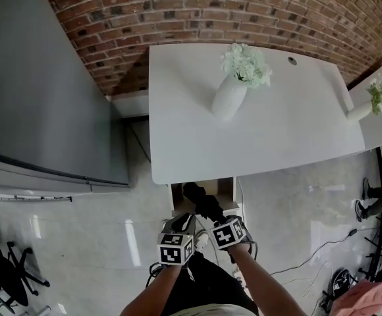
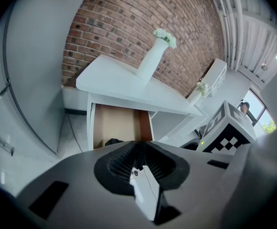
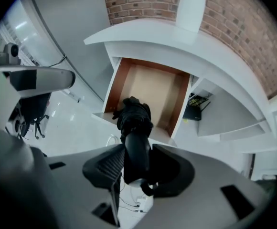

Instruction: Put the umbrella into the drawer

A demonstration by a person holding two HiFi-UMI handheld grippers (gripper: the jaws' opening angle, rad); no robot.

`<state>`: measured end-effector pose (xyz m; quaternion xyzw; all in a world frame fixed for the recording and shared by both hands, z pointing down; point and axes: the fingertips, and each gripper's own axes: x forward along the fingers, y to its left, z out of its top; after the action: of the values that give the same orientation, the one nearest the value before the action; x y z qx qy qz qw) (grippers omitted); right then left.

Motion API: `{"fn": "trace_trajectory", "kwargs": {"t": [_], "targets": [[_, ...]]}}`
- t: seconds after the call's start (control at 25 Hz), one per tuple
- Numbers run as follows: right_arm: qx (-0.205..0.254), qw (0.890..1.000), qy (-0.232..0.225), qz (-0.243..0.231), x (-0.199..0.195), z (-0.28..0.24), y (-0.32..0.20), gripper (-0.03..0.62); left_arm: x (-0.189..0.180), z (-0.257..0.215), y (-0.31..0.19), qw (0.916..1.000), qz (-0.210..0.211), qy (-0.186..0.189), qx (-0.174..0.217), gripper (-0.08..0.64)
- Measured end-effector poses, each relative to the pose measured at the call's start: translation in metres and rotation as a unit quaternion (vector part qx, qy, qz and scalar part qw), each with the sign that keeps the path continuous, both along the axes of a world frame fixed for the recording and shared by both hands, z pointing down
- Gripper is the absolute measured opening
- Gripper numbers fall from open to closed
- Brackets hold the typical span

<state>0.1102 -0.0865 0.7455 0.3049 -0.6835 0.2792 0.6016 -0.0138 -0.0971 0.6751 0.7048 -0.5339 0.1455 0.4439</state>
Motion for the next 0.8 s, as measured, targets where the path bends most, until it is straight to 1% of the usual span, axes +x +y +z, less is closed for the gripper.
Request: {"fn": "trace_trajectory", "kwargs": {"t": [0.24, 0.52, 0.8], "targets": [[0.037, 0.999, 0.003, -0.031, 0.0, -0.017, -0.01, 0.183, -0.005, -0.005, 0.002, 0.9999, -0.012, -0.001, 0.002, 0.063], [0.076, 0.996, -0.009, -0.042, -0.003, -0.039, -0.018, 0.186, -0.002, -0.009, 0.01, 0.9998, -0.017, -0.002, 0.004, 0.061], [0.097, 0.994, -0.015, -0.049, 0.01, -0.056, -0.029, 0.184, 0.004, -0.014, 0.013, 0.9998, -0.022, -0.001, 0.005, 0.061]]}}
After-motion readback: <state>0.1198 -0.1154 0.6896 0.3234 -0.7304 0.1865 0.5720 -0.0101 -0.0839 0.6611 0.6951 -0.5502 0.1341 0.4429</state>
